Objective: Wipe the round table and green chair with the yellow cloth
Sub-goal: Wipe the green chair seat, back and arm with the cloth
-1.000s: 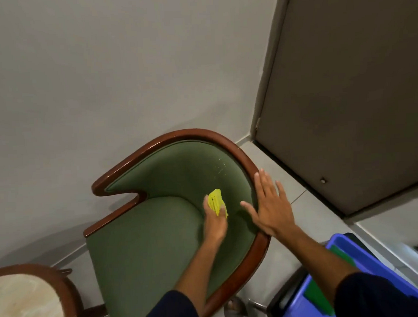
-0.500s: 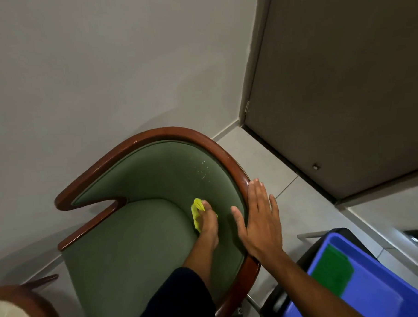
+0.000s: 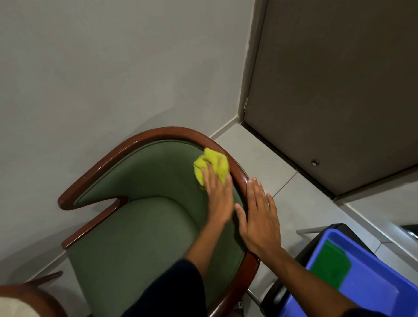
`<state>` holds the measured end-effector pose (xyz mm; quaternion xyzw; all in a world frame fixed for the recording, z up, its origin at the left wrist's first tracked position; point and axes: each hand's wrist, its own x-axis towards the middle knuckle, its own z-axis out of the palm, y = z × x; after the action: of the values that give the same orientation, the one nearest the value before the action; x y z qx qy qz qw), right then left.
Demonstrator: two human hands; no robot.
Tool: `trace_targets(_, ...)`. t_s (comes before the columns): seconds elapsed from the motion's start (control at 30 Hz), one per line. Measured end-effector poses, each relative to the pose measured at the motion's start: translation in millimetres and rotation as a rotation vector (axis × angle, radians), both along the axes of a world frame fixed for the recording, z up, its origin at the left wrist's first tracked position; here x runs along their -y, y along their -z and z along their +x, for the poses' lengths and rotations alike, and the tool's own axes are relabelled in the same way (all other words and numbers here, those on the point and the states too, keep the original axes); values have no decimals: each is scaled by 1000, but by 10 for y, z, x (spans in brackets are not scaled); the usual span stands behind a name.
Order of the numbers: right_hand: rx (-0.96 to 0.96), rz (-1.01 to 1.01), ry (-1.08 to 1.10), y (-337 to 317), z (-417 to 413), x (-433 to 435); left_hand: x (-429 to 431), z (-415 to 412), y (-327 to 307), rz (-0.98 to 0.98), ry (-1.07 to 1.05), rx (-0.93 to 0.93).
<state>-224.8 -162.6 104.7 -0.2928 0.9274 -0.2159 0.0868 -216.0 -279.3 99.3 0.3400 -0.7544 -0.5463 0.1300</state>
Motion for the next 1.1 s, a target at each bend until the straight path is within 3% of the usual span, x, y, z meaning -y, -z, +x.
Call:
trace_targets(0.1,30,-47,17,-12,14,4,-401,411,38,152,93,-95)
trace_targets(0.2,55,-93,31,-9,16,5,-425,418,42,307,-1,-115)
trace_targets(0.37,43,-90,19,4,15,-10,187,-150,-185,272,-234,-31)
trace_targets(0.47,40,-87,26,-11,8,-2,631,-462,-250,100,-224,28)
trace_targets(0.6,95,-176,28,-9,15,-21,763,-421,-163,-385,97,153)
trace_targets(0.7,202,-341,150,20,56,-75,671,-282,-204,-531,334,115)
trace_targets(0.77,225,-419,302,25,102,-107,423,-88,-222,-490,415,48)
trace_targets(0.9,254,-498,493,23,142,-104,-318,545,-160,-195,390,14)
trace_targets(1.0,216,-447,477,-10,127,-99,-492,862,-160,-64,334,104)
trace_targets(1.1,-16,-300,341,-155,255,-78,-349,1138,-253,31,110,226)
